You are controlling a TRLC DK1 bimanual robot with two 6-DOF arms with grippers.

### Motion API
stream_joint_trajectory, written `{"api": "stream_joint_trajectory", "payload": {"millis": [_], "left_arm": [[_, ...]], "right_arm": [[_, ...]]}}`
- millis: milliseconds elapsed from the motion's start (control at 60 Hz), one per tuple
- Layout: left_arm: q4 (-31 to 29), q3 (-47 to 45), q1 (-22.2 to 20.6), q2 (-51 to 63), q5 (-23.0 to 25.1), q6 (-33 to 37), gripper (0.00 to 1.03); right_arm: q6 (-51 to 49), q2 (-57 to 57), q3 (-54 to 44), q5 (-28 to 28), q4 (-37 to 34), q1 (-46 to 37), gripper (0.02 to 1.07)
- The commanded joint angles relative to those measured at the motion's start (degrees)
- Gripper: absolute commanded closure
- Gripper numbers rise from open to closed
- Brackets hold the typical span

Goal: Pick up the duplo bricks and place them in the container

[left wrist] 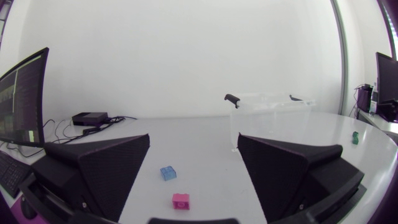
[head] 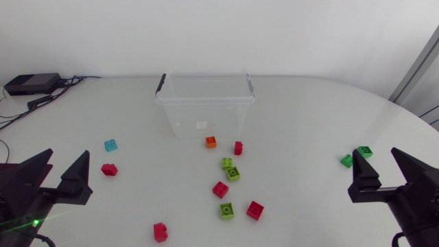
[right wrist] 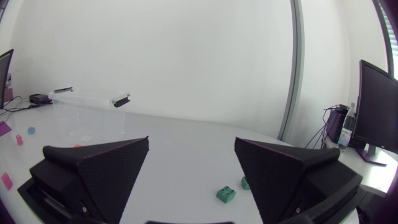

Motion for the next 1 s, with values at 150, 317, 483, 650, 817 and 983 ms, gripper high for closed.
{"api": "stream_joint_trajectory", "payload": {"millis": [150, 317, 483, 650, 817, 983], "left_arm": [[-0.06, -1.13, -0.47, -0.58, 0.23, -1.49, 0.04], [-0.06, -1.13, -0.47, -0.58, 0.23, -1.49, 0.04], [0.12, -1.13, 0.05, -0.67, 0.23, -1.75, 0.05], [0.21, 0.72, 2.95, -0.67, 0.23, -1.75, 0.05], [-1.64, 6.52, 3.22, 2.23, 0.23, -2.11, 0.05], [-1.55, 14.43, 3.31, 14.01, 0.23, -2.55, 0.05]], "right_arm": [[1.35, -0.3, -1.37, 0.18, -0.3, 0.52, 0.07], [1.35, -0.38, -1.37, 0.18, -0.3, 1.84, 0.07], [1.17, -0.38, -1.37, 0.18, -0.3, 1.93, 0.07], [0.73, -0.47, -1.1, 0.18, 1.46, 1.22, 0.07], [0.99, 0.76, 2.24, 0.44, 1.28, 0.96, 0.07], [2.4, 10.25, 8.83, 0.71, 0.58, 1.05, 0.07]]}}
